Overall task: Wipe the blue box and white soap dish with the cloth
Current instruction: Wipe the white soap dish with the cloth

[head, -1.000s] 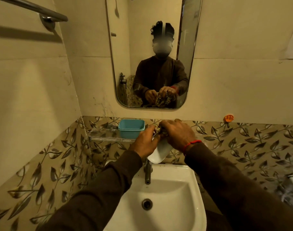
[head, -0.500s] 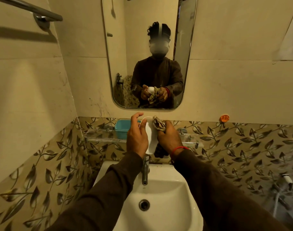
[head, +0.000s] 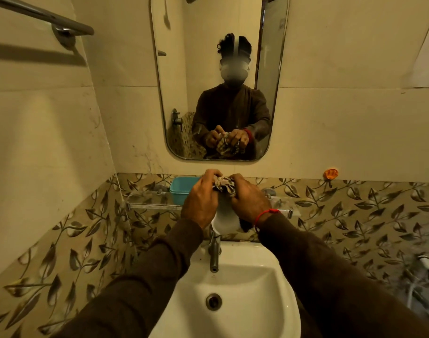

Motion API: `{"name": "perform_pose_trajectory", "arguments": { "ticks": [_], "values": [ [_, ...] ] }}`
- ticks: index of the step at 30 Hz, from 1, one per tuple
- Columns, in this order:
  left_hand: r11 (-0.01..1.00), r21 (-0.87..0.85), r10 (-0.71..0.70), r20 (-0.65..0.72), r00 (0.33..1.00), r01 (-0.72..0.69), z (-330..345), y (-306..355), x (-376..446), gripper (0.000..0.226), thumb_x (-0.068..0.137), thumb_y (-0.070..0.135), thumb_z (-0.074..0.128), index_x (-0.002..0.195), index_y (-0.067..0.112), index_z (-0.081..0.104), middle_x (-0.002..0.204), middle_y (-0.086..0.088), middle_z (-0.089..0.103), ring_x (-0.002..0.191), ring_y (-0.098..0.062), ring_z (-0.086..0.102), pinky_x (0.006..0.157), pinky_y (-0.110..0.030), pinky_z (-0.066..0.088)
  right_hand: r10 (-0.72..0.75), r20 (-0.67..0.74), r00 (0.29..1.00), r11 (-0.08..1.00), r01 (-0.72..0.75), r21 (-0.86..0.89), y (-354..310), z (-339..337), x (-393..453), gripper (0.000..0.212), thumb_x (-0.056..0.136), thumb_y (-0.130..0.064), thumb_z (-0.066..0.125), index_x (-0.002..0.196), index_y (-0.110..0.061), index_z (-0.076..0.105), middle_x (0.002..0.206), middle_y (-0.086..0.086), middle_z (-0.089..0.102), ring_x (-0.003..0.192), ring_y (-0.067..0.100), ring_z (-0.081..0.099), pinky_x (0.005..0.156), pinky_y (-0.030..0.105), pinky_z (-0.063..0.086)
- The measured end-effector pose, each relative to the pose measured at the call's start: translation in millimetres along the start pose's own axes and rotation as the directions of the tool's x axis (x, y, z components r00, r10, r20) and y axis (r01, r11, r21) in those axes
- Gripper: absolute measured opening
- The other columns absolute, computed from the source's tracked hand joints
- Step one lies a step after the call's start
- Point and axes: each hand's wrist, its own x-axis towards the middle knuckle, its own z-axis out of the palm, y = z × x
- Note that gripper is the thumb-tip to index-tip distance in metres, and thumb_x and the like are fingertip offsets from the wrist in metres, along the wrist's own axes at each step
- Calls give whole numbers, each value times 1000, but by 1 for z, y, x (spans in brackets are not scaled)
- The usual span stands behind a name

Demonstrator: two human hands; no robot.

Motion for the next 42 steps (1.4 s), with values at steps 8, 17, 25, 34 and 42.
{"name": "perform_pose_trajectory", "arguments": {
  "ticks": [8, 17, 25, 34, 42],
  "values": [
    [950, -205, -301, -391, 870, 237, -19, 5, 25, 24, 102, 14, 48, 120, 24, 61, 117, -6, 65, 106, -25, 61, 82, -39, 57, 216, 57, 975, 893, -221, 392, -1, 27, -13, 19, 91, -32, 53, 109, -25, 51, 93, -3, 63, 78, 9, 59, 62, 19, 50],
    [935, -47, -345, 99, 933, 350, -18, -2, 6, 9, 101, 35, 53, 100, 30, 60, 83, 9, 57, 70, -5, 57, 42, -11, 42, 211, 54, 976, 936, -217, 275, 23, 5, -2, 36, 89, -13, 54, 122, -26, 52, 110, 5, 63, 94, 25, 62, 78, 46, 59],
    [902, -242, -391, -114, 913, 356, 6, 5, 0, 15, 96, 31, 65, 104, 18, 67, 80, 16, 58, 75, 0, 55, 55, -4, 43, 366, 5, 931, 527, -212, 823, 9, 3, -13, 7, 96, -29, 56, 99, -26, 61, 95, 6, 64, 84, 27, 64, 52, 35, 59],
    [220, -730, -770, 278, 575, 647, 31, 37, -2, 39, 101, 33, 57, 135, 15, 55, 125, -17, 64, 116, -38, 61, 100, -57, 52, 344, 183, 921, 40, -209, 977, -12, 13, -26, 60, 86, -66, 49, 128, -24, 60, 116, 9, 71, 105, 27, 69, 92, 50, 55],
    [-128, -776, -547, 575, 608, 618, 27, 54, -8, 42, 96, 32, 64, 134, 14, 61, 129, -18, 68, 119, -37, 64, 98, -50, 55, 340, 84, 937, 182, -153, 971, -18, 15, -24, 63, 86, -64, 47, 137, -28, 52, 113, 5, 71, 94, 14, 72, 65, 25, 58]
  ]
}}
